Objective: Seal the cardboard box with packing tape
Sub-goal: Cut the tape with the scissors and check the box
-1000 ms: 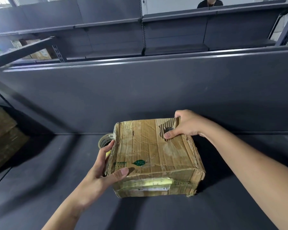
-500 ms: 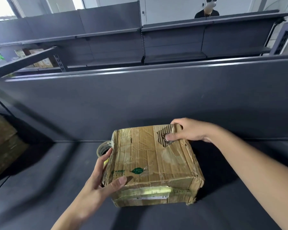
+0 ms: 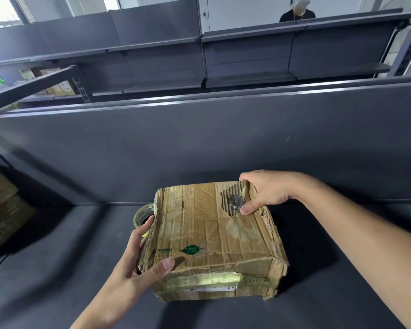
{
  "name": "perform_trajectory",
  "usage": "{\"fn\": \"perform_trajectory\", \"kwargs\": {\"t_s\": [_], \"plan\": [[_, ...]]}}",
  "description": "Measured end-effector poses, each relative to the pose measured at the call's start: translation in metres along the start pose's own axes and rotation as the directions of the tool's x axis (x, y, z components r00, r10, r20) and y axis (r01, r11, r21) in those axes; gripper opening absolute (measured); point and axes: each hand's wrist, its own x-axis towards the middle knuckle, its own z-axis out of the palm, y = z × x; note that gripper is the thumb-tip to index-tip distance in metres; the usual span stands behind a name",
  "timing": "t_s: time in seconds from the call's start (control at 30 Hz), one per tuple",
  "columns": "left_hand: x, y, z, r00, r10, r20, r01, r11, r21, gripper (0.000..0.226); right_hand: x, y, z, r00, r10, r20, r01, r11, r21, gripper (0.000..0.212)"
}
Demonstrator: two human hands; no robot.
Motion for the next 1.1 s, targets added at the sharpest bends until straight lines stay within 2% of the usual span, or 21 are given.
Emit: {"fn": "perform_trajectory", "kwargs": {"t_s": [0.07, 0.13, 0.3, 0.37, 0.47, 0.53, 0.6, 0.7, 0.83, 0.97, 1.03, 1.1], "plan": [[0.000, -0.001, -0.001, 1.000, -0.003, -0.002, 0.003, 1.000, -0.007, 0.088, 0.000, 0.003, 0.002, 1.000, -0.012, -0.015, 0.013, 0.999, 0.033, 0.060], [0.000, -0.001, 0.000, 1.000, -0.001, 0.002, 0.001, 1.000, -0.014, 0.089, -0.003, 0.005, 0.004, 0.999, -0.023, -0.043, 0.028, 0.994, 0.101, 0.062], [-0.002, 0.000, 0.000, 1.000, -0.007, 0.006, 0.007, 0.999, -0.031, 0.097, -0.013, 0.012, 0.011, 0.999, 0.005, -0.049, 0.015, 0.918, 0.396, 0.069], [-0.003, 0.000, 0.000, 1.000, -0.013, 0.007, 0.014, 0.999, -0.030, 0.100, -0.017, 0.017, 0.015, 0.996, 0.073, -0.053, -0.033, 0.843, 0.537, 0.068], [-0.004, 0.001, 0.001, 1.000, -0.015, 0.006, 0.015, 0.999, -0.031, 0.105, -0.033, 0.020, 0.019, 0.984, 0.176, -0.031, -0.098, 0.679, 0.727, 0.040], [-0.003, 0.001, 0.004, 1.000, -0.008, -0.016, 0.007, 1.000, -0.029, 0.097, -0.045, 0.018, 0.023, 0.977, 0.208, -0.042, -0.115, 0.684, 0.720, 0.027], [-0.003, 0.003, 0.007, 0.999, -0.009, -0.034, 0.008, 0.999, -0.036, 0.086, -0.050, 0.013, 0.030, 0.964, 0.244, -0.106, -0.109, 0.725, 0.680, 0.026], [-0.004, 0.004, 0.008, 0.999, -0.021, -0.033, 0.020, 0.999, -0.030, 0.087, -0.053, 0.008, 0.036, 0.945, 0.263, -0.193, -0.075, 0.752, 0.654, 0.028], [-0.008, 0.004, 0.009, 0.999, -0.039, -0.032, 0.037, 0.998, -0.053, 0.092, -0.061, 0.005, 0.032, 0.963, 0.225, -0.148, -0.057, 0.709, 0.703, 0.028], [-0.007, 0.005, 0.008, 0.994, -0.104, -0.016, 0.102, 0.989, -0.106, 0.086, -0.064, 0.002, 0.039, 0.962, 0.218, -0.166, -0.072, 0.785, 0.615, 0.037], [-0.004, 0.009, 0.006, 0.990, -0.144, 0.013, 0.144, 0.976, -0.162, 0.065, -0.064, 0.004, 0.043, 0.955, 0.217, -0.203, -0.057, 0.804, 0.592, 0.036], [0.002, 0.015, 0.003, 0.978, -0.205, -0.039, 0.187, 0.945, -0.270, 0.031, -0.068, 0.006, 0.042, 0.947, 0.237, -0.218, -0.046, 0.769, 0.638, 0.026]]}}
